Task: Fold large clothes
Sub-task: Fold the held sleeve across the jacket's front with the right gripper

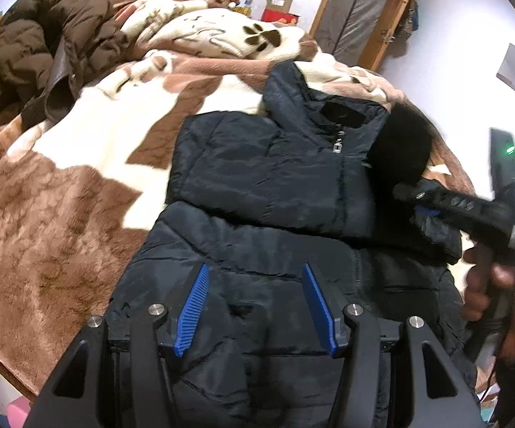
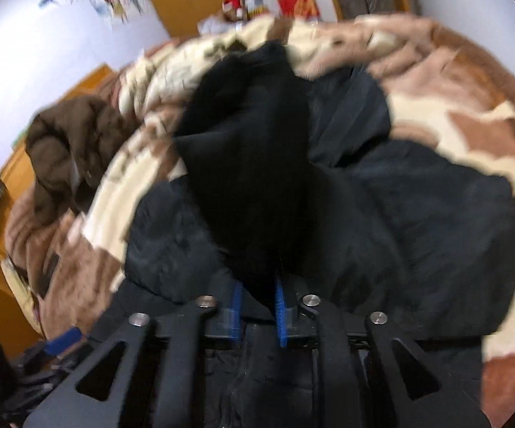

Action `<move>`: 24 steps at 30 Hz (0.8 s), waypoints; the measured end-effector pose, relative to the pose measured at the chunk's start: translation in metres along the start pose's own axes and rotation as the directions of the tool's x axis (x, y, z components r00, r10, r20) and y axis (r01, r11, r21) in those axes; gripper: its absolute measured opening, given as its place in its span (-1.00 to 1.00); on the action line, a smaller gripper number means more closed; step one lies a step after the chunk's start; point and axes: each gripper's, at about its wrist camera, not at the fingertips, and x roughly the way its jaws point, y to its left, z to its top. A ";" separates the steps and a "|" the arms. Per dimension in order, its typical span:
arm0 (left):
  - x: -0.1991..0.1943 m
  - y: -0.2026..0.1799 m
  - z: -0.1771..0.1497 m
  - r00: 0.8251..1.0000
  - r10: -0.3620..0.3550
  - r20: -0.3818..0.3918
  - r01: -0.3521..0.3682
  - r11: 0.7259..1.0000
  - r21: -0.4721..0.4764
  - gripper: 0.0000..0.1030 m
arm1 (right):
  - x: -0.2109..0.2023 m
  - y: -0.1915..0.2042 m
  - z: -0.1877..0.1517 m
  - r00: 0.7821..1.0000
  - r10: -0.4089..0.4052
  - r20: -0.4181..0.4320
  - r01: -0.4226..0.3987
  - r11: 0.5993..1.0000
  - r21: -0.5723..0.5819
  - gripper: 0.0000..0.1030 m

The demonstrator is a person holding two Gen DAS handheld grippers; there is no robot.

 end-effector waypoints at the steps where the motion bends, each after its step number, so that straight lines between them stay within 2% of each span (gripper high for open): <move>1: 0.003 0.003 0.000 1.000 0.001 -0.006 -0.001 1.000 -0.005 0.10 | 0.008 0.000 -0.002 1.000 0.006 -0.020 -0.005 1.000 0.005 -0.21; 3: 0.005 0.006 0.001 1.000 -0.002 -0.010 0.002 1.000 -0.011 0.10 | 0.013 0.003 -0.006 0.999 0.029 -0.018 -0.029 1.000 -0.002 0.02; 6: 0.005 0.002 0.006 1.000 -0.014 0.001 0.014 1.000 -0.006 0.10 | -0.005 0.009 -0.005 0.999 0.043 0.015 -0.043 0.999 -0.022 0.05; 8: 0.004 -0.005 0.013 0.999 -0.034 0.012 0.034 0.999 0.000 0.10 | -0.031 0.009 -0.002 0.995 0.046 0.086 -0.044 0.999 -0.028 0.05; 11: 0.007 -0.020 0.027 0.996 -0.078 0.032 0.078 0.997 0.015 0.25 | -0.079 0.009 0.003 0.970 -0.023 0.244 0.044 0.996 -0.082 0.05; 13: 0.014 -0.033 0.037 0.995 -0.093 0.037 0.092 0.995 0.028 0.25 | -0.097 0.003 0.007 0.952 -0.090 0.293 0.118 0.990 -0.080 0.05; 15: 0.026 -0.045 0.048 0.992 -0.118 0.033 0.117 0.992 0.044 0.25 | -0.112 -0.019 0.009 0.935 -0.152 0.322 0.175 0.983 -0.046 0.05; 17: 0.049 -0.058 0.060 0.992 -0.125 0.018 0.123 0.990 0.065 0.26 | -0.116 -0.042 0.010 0.920 -0.221 0.324 0.235 0.972 -0.004 0.05; 19: 0.076 -0.065 0.070 0.993 -0.116 -0.014 0.117 0.991 0.072 0.26 | -0.115 -0.072 0.012 0.915 -0.266 0.304 0.265 0.963 0.048 0.05; 22: 0.121 -0.065 0.076 0.991 -0.095 -0.090 0.099 0.994 0.047 0.25 | -0.102 -0.117 0.008 0.921 -0.310 0.238 0.288 0.950 0.122 0.03; 23: 0.134 -0.064 0.077 0.989 -0.098 -0.112 0.103 0.994 0.034 0.25 | -0.094 -0.129 0.005 0.926 -0.310 0.216 0.286 0.949 0.136 -0.02; 24: 0.141 -0.064 0.077 0.988 -0.104 -0.118 0.108 0.994 0.028 0.20 | -0.086 -0.136 0.002 0.930 -0.311 0.194 0.287 0.947 0.141 -0.17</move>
